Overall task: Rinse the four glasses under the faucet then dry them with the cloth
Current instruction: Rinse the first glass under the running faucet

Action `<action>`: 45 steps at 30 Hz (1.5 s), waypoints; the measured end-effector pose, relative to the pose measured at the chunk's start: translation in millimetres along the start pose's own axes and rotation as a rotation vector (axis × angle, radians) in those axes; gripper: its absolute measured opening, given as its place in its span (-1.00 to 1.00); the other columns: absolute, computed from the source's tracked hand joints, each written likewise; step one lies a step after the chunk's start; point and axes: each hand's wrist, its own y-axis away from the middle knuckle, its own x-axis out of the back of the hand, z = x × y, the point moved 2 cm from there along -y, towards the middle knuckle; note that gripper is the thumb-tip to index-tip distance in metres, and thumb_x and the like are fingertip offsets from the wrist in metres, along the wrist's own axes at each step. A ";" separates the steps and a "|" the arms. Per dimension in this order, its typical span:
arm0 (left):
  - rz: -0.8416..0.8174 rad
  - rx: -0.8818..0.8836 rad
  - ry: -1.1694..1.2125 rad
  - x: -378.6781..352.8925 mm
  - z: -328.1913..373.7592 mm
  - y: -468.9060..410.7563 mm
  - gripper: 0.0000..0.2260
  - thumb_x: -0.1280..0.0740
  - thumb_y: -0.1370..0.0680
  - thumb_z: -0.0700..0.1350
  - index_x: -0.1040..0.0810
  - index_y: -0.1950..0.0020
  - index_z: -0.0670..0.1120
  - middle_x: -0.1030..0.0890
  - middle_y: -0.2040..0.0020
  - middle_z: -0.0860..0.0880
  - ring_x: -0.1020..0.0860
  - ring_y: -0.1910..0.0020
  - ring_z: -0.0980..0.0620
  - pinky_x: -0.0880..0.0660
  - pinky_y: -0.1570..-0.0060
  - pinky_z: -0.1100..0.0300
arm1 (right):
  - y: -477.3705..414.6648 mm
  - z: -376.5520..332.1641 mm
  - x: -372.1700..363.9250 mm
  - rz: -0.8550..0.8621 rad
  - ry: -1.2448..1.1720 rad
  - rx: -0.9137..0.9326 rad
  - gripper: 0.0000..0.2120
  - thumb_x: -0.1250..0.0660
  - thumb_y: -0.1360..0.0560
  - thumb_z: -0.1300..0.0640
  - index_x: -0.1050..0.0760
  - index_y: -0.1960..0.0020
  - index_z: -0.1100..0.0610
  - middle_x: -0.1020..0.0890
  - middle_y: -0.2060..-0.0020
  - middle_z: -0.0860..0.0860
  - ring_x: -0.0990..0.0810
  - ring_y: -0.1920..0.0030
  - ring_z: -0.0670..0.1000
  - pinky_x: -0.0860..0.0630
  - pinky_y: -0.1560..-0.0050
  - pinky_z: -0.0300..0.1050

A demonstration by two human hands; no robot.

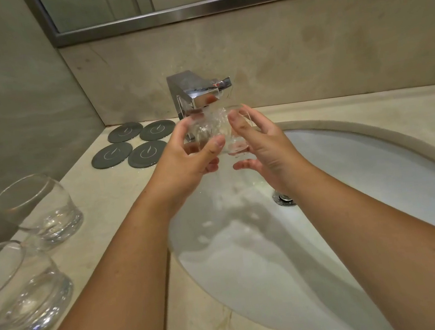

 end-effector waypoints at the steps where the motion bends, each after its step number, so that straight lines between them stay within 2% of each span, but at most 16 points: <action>1: 0.004 0.004 -0.005 -0.4 0.3 0.0 -0.44 -0.52 -0.46 0.12 -0.47 -0.44 0.15 -0.69 -0.02 -0.10 -0.63 0.19 0.09 -0.64 0.01 0.19 | 0.3 -0.1 0.7 -0.012 -0.012 -0.012 -0.18 -0.59 -0.36 -0.29 -0.42 -0.55 -0.15 -0.66 -0.26 0.05 -0.70 -0.14 0.05 -0.63 0.20 -0.04; 4: 0.016 0.012 0.009 0.3 -0.9 0.7 -0.47 -0.51 -0.43 0.17 -0.52 -0.38 0.18 -0.70 -0.03 -0.10 -0.63 0.20 0.07 -0.64 -0.01 0.15 | 2.2 0.2 2.9 -0.061 -0.047 -0.034 -0.13 -0.61 -0.37 -0.16 -0.35 -0.60 -0.13 -0.68 -0.25 -0.01 -0.64 -0.31 0.09 -0.63 0.17 -0.02; 7: 0.017 0.033 0.051 -0.2 -2.2 1.3 -0.51 -0.50 -0.41 0.19 -0.54 -0.32 0.21 -0.69 -0.10 -0.14 -0.65 0.11 -0.01 -0.67 -0.08 0.12 | 2.1 0.3 3.5 -0.058 -0.058 -0.022 -0.28 -0.57 -0.47 -0.04 -0.39 -0.58 -0.09 -0.69 -0.21 0.09 -0.68 -0.12 0.09 -0.63 0.13 -0.05; 9: 0.006 0.051 0.082 -0.3 -4.0 0.3 -0.46 -0.54 -0.41 0.15 -0.49 -0.37 0.24 -0.68 -0.15 -0.18 -0.68 0.02 -0.03 -0.67 -0.17 0.10 | 0.7 -0.1 2.4 -0.033 -0.073 -0.002 -0.32 -0.57 -0.48 -0.05 -0.43 -0.55 -0.08 -0.67 -0.21 0.17 -0.64 0.02 0.07 -0.62 0.14 -0.08; 11: -0.008 0.048 0.086 1.1 -5.9 -0.9 -0.41 -0.60 -0.46 0.07 -0.44 -0.41 0.29 -0.66 -0.22 -0.19 -0.72 -0.05 -0.03 -0.67 -0.19 0.09 | -0.6 1.1 1.4 -0.013 -0.086 -0.004 -0.32 -0.57 -0.47 -0.07 -0.43 -0.53 -0.08 -0.63 -0.30 0.21 -0.64 0.06 0.09 -0.63 0.13 -0.09; 13: -0.002 0.024 0.054 2.2 -5.9 -1.6 -0.45 -0.60 -0.52 0.00 -0.45 -0.41 0.29 -0.65 -0.25 -0.22 -0.73 -0.05 -0.04 -0.68 -0.17 0.08 | -1.1 2.3 1.1 -0.002 -0.073 -0.014 -0.31 -0.56 -0.50 -0.08 -0.40 -0.56 -0.07 -0.65 -0.28 0.17 -0.65 0.07 0.10 -0.64 0.11 -0.07; 16: 0.050 0.003 0.027 1.8 -6.1 -3.3 -0.51 -0.56 -0.51 0.03 -0.50 -0.40 0.17 -0.70 -0.08 -0.15 -0.69 0.07 0.00 -0.68 -0.09 0.12 | -0.5 3.0 1.4 -0.008 -0.039 -0.033 -0.25 -0.53 -0.51 -0.11 -0.31 -0.62 -0.08 -0.69 -0.16 -0.02 -0.70 0.05 0.08 -0.65 0.08 0.00; 19: 0.090 0.012 0.054 3.0 -6.3 -5.3 -0.63 -0.49 -0.61 -0.01 -0.51 -0.38 0.17 -0.70 0.03 -0.09 -0.67 0.10 0.04 -0.67 -0.05 0.16 | 0.6 2.7 2.4 -0.046 -0.053 -0.059 -0.19 -0.53 -0.52 -0.06 -0.23 -0.66 -0.10 -0.70 -0.14 -0.08 -0.70 -0.05 0.08 -0.66 0.04 0.05; 22: 0.133 0.012 0.045 6.8 -7.6 -5.5 -0.68 -0.48 -0.63 0.01 -0.50 -0.32 0.24 -0.70 -0.01 -0.13 -0.67 0.06 0.01 -0.68 -0.07 0.14 | 0.6 4.7 3.6 -0.071 -0.071 -0.070 -0.17 -0.54 -0.53 0.06 -0.19 -0.68 -0.11 -0.72 -0.16 -0.06 -0.71 -0.15 0.12 -0.67 -0.02 0.09; 25: 0.159 0.014 0.057 7.4 -7.4 -5.6 -0.63 -0.46 -0.64 -0.01 -0.46 -0.41 0.19 -0.71 -0.06 -0.16 -0.67 0.03 -0.02 -0.69 -0.08 0.14 | 0.5 5.9 2.3 -0.073 -0.066 -0.055 -0.16 -0.54 -0.53 0.10 -0.19 -0.68 -0.07 -0.71 -0.19 0.02 -0.72 -0.19 0.17 -0.68 -0.06 0.08; 28: 0.128 0.011 0.096 9.0 -6.8 -5.9 -0.53 -0.49 -0.63 -0.05 -0.41 -0.46 0.23 -0.72 -0.15 -0.17 -0.72 -0.06 -0.03 -0.66 -0.06 0.16 | 0.8 5.9 0.2 -0.053 -0.067 -0.033 -0.20 -0.54 -0.53 0.09 -0.23 -0.66 -0.03 -0.71 -0.20 0.07 -0.74 -0.11 0.15 -0.70 -0.01 0.01; 32: 0.080 0.011 0.063 8.6 -5.5 -3.5 -0.52 -0.51 -0.61 -0.07 -0.45 -0.45 0.21 -0.67 0.02 -0.07 -0.63 0.14 0.05 -0.61 0.04 0.22 | 0.5 7.4 -3.2 -0.010 -0.073 -0.024 -0.20 -0.57 -0.50 0.01 -0.28 -0.64 0.01 -0.70 -0.23 0.15 -0.70 0.06 0.05 -0.68 0.07 -0.02; 36: 0.103 0.019 0.078 6.8 -4.1 -3.7 -0.64 -0.50 -0.60 0.02 -0.50 -0.35 0.20 -0.64 0.19 0.05 -0.58 0.25 0.09 -0.59 0.10 0.21 | 0.5 6.9 -4.5 -0.026 -0.110 -0.027 -0.23 -0.54 -0.53 0.01 -0.27 -0.64 0.00 -0.60 -0.36 0.18 -0.67 0.00 0.06 -0.68 0.02 0.03; 38: 0.116 0.024 0.075 6.7 -4.5 -4.5 -0.61 -0.50 -0.58 0.07 -0.50 -0.37 0.16 -0.61 0.22 0.05 -0.58 0.28 0.10 -0.58 0.12 0.20 | 1.2 6.5 -4.5 -0.057 -0.123 -0.033 -0.22 -0.52 -0.56 0.06 -0.22 -0.67 -0.02 -0.60 -0.36 0.11 -0.67 -0.09 0.08 -0.68 -0.01 0.04; 41: 0.095 0.034 0.081 5.3 -4.2 -3.9 -0.40 -0.51 -0.44 0.17 -0.49 -0.44 0.09 -0.63 0.17 -0.01 -0.58 0.28 0.11 -0.59 0.11 0.18 | 2.1 5.5 -5.0 -0.077 -0.157 -0.037 -0.21 -0.50 -0.56 0.13 -0.20 -0.67 0.01 -0.65 -0.31 0.06 -0.67 -0.10 0.11 -0.67 -0.03 0.02; 45: 0.037 0.017 0.094 3.1 -2.4 -1.3 -0.31 -0.56 -0.43 0.08 -0.41 -0.53 0.15 -0.67 -0.08 -0.07 -0.64 0.09 0.07 -0.63 0.07 0.24 | 0.1 4.2 -5.2 -0.037 -0.201 -0.024 -0.21 -0.52 -0.55 0.15 -0.21 -0.67 0.07 -0.59 -0.37 0.23 -0.67 -0.07 0.13 -0.68 -0.02 -0.07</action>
